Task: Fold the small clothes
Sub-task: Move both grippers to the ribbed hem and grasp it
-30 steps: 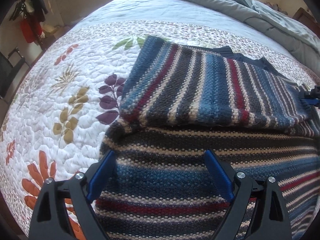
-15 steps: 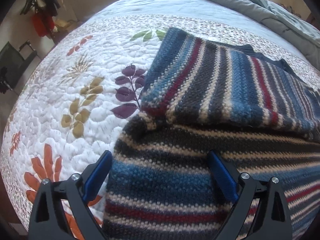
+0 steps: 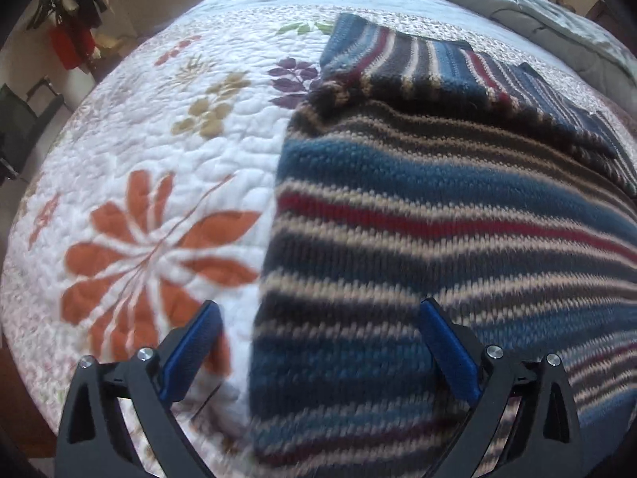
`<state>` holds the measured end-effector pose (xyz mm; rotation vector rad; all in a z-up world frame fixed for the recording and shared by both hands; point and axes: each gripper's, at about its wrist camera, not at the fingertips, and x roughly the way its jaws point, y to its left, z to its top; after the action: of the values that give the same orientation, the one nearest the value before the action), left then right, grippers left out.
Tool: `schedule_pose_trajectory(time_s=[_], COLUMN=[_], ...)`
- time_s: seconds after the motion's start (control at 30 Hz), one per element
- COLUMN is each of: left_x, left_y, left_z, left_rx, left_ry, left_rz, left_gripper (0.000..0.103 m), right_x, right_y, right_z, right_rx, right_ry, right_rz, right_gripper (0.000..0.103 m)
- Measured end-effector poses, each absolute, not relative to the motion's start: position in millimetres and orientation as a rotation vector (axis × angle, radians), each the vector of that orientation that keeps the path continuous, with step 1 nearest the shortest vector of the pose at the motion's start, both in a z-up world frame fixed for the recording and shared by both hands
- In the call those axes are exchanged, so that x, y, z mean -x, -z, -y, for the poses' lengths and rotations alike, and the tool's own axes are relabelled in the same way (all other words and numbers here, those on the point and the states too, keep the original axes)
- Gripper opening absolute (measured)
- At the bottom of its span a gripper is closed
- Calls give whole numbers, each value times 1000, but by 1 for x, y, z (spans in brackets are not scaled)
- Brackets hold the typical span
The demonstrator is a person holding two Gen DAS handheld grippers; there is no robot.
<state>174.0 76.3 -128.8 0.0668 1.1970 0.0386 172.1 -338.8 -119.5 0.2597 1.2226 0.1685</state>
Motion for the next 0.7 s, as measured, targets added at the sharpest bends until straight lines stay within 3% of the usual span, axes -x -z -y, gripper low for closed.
schedule_pose_trajectory(time_s=[0.17, 0.3, 0.47, 0.7], left_x=[-129, -93, -51, -19], left_y=[100, 103, 113, 115], left_z=[-84, -103, -112, -88], left_rx=[-130, -75, 90, 71], left_ry=[-40, -32, 80, 148], left_rz=[-1175, -1270, -1376, -1408], left_gripper=[99, 99, 99, 99], right_x=[-136, -91, -39, 0], right_y=[85, 83, 99, 108], right_z=[335, 345, 350, 345], right_rx=[-215, -245, -336, -370], right_ry=[-195, -185, -220, -252], right_rz=[-1201, -1258, -1338, -1360], right_gripper=[51, 56, 58, 58])
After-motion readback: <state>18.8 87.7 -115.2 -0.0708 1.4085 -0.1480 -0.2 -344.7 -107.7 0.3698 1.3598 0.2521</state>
